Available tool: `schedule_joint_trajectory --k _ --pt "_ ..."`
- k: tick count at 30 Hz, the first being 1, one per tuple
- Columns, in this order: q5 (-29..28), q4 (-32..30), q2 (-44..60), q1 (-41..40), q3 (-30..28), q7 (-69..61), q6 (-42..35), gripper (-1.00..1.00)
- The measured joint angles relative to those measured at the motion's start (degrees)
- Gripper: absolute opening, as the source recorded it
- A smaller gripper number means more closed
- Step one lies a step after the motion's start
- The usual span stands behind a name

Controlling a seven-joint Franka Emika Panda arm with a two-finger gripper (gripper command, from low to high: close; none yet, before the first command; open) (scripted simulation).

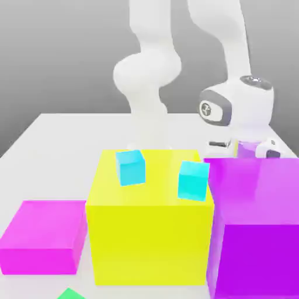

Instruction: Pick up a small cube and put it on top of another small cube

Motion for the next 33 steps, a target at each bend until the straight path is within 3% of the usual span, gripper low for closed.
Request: schedule_joint_trajectory --k 8,15,16,23,33 --pt "6.34 0.69 5.43 -2.99 4.65 -4.54 4.79 0.00" --pt "8.65 0.23 10.38 -6.29 9.25 -5.44 9.60 0.00" --pt "8.74 0.12 10.92 -6.56 9.66 -5.36 10.13 -1.00" --pt "8.96 0.12 10.97 -6.58 9.73 -5.54 10.09 -1.00" --pt "5.01 0.63 4.40 -2.82 4.09 -3.67 3.78 -1.00"
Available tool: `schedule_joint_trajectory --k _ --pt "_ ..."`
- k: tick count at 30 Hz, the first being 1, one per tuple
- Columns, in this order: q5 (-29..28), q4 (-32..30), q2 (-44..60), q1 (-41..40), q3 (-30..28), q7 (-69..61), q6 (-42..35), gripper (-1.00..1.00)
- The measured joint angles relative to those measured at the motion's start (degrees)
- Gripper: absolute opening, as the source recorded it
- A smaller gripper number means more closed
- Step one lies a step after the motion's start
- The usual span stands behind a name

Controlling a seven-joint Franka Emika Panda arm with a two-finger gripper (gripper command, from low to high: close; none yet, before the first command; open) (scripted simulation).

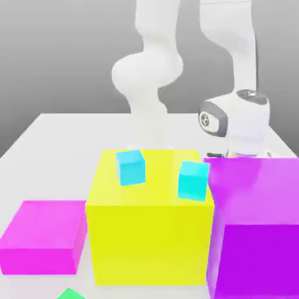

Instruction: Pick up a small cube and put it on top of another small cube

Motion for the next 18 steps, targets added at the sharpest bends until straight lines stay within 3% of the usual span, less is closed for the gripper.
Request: schedule_joint_trajectory --k 10,18 --pt "-8.01 -1.27 -6.63 0.79 -2.91 5.99 -5.62 -1.00" --pt "-12.67 -3.52 -11.23 -0.89 -1.90 10.06 -8.51 -1.00"
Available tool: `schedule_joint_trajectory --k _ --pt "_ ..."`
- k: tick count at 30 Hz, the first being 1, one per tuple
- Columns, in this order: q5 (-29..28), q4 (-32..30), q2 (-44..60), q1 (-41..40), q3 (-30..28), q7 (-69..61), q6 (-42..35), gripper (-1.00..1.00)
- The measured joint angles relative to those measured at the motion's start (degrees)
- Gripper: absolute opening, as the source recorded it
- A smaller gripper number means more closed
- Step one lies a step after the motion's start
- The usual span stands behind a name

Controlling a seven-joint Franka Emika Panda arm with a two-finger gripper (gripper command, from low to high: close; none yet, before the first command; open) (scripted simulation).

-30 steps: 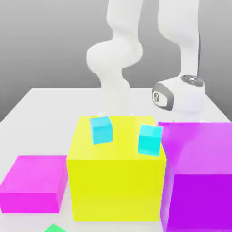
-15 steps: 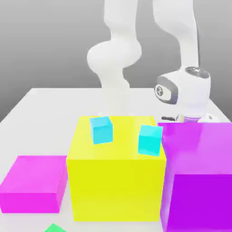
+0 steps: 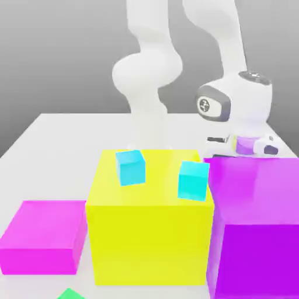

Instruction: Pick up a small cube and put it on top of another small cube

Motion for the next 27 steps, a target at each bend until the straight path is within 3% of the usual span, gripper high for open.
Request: schedule_joint_trajectory --k 27 --pt "16.80 5.05 -16.73 1.71 13.88 51.62 -10.30 -1.00"
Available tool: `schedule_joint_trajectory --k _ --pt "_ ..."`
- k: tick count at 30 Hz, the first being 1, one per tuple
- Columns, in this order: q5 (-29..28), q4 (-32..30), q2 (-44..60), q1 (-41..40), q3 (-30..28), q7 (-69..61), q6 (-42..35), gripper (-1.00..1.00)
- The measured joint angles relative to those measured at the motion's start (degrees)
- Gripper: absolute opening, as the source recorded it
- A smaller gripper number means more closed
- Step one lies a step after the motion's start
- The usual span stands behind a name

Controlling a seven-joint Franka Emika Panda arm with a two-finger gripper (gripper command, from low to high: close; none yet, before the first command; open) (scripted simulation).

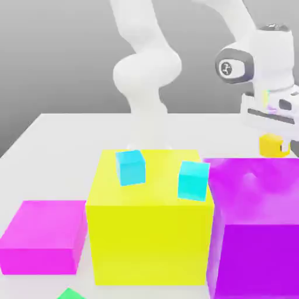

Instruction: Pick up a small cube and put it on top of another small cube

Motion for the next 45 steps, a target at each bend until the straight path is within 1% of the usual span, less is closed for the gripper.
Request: schedule_joint_trajectory --k 3,4,7,10,16,22,24,31,45 --pt "-0.23 1.43 -1.52 -2.25 1.88 7.17 -1.67 -1.00" --pt "-1.60 2.51 -1.43 -4.38 2.42 9.93 -2.53 -1.00" --pt "-7.46 6.69 -0.28 -12.41 3.71 18.72 -5.65 -1.00" --pt "-14.27 11.22 2.04 -20.16 3.75 25.61 -8.86 -1.00" --pt "-27.34 20.57 8.01 -32.44 0.97 35.33 -15.98 -1.00" --pt "-37.22 30.09 13.87 -40.81 -3.93 42.47 -24.23 -1.00" --pt "-37.28 31.66 15.58 -42.43 -5.21 40.31 -25.31 -1.00" --pt "-33.21 34.78 21.06 -46.30 -7.71 26.60 -26.19 -1.00" --pt "-25.79 40.04 30.75 -55.18 -10.65 -1.12 -25.35 -1.00"
